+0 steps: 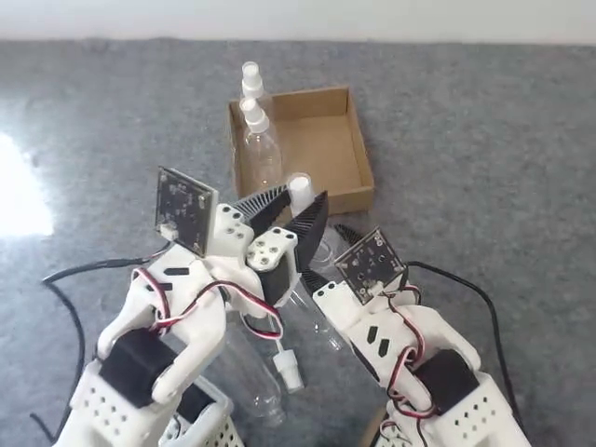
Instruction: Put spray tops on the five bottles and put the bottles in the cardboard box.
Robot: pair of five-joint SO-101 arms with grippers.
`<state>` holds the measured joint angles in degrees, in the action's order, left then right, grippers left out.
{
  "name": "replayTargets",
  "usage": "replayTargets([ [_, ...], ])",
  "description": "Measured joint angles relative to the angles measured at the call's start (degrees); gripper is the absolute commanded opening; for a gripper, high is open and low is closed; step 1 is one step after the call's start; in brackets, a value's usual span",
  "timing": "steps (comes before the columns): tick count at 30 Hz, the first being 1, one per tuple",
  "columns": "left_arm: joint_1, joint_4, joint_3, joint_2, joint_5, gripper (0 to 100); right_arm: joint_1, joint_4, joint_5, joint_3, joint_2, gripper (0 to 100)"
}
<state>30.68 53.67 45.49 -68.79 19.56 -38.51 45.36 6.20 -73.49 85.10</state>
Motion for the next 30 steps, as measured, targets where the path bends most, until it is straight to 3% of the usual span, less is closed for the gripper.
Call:
replayTargets([
  [14,0.8,0.0,4.8,0.0,-3.2,2,0.7,0.0,0.0,0.0,0.0,7.7],
  [21,5.9,0.0,7.1,0.1,-6.5,2,1.1,0.0,0.0,0.0,0.0,7.6],
  [30,6.6,0.0,7.8,0.1,-7.5,2,3.3,0.0,0.0,0.0,0.0,7.6],
])
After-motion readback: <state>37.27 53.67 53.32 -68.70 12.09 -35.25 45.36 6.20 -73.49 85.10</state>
